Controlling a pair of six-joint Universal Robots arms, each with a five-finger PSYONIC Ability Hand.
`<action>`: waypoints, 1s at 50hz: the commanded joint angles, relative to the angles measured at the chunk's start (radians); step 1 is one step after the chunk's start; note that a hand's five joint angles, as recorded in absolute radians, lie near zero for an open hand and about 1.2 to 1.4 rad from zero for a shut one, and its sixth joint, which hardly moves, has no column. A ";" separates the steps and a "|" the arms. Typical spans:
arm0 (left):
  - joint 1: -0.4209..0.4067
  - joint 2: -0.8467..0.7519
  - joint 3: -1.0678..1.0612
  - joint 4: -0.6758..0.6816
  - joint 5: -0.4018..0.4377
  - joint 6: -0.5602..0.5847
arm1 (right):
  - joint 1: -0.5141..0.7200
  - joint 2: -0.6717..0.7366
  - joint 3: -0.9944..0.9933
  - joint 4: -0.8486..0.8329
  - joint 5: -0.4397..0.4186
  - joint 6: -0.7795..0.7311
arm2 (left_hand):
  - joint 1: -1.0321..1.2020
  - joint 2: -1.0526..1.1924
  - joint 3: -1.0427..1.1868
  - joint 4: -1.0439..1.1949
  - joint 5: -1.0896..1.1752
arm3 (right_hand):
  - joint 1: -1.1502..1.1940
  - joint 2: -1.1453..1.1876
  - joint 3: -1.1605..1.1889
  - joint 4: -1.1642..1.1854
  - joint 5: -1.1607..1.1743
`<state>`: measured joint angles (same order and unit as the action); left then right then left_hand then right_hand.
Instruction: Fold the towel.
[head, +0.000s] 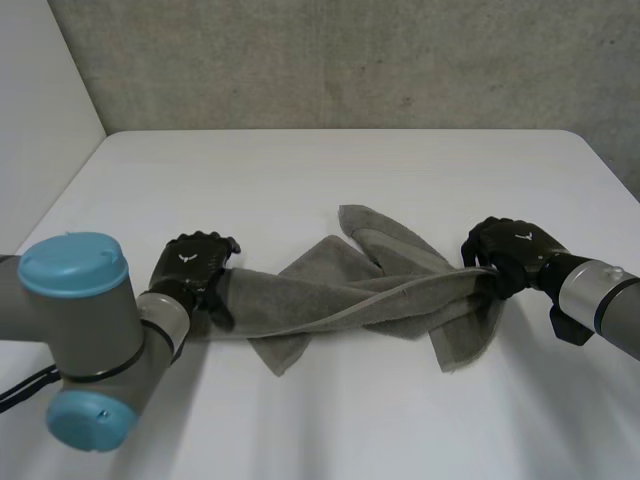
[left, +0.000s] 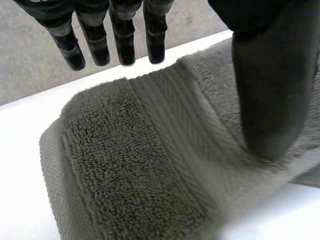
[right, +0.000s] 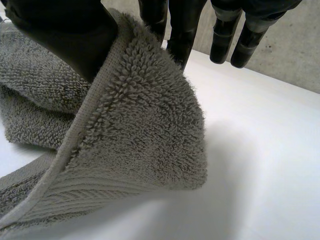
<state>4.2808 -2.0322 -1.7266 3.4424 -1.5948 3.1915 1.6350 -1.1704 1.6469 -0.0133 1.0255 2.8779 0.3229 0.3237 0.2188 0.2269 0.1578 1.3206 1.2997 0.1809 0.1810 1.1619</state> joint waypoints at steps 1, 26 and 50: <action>-0.053 0.157 -0.112 -0.006 0.010 -0.004 | -0.003 0.000 0.008 -0.001 -0.001 -0.002 | 0.061 0.060 -0.044 -0.052 0.051 | 0.076 0.097 -0.006 -0.007 0.060; -0.196 -0.049 -0.004 -0.051 -0.008 0.001 | 0.000 0.003 0.019 -0.005 -0.013 -0.002 | 0.222 0.222 -0.044 -0.052 0.213 | 0.076 0.097 -0.006 -0.007 0.060; -0.078 -0.163 0.167 -0.039 -0.054 0.010 | 0.002 0.003 0.028 -0.007 -0.018 -0.002 | 0.214 0.213 -0.044 -0.052 0.204 | 0.076 0.097 -0.006 -0.007 0.060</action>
<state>4.1759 -2.1730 -1.5730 3.4030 -1.6484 3.1946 1.6358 -1.1673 1.6745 -0.0198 1.0075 2.8762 0.5485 0.5511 0.2188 0.2269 0.3552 1.3209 1.3051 0.1810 0.1810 1.1620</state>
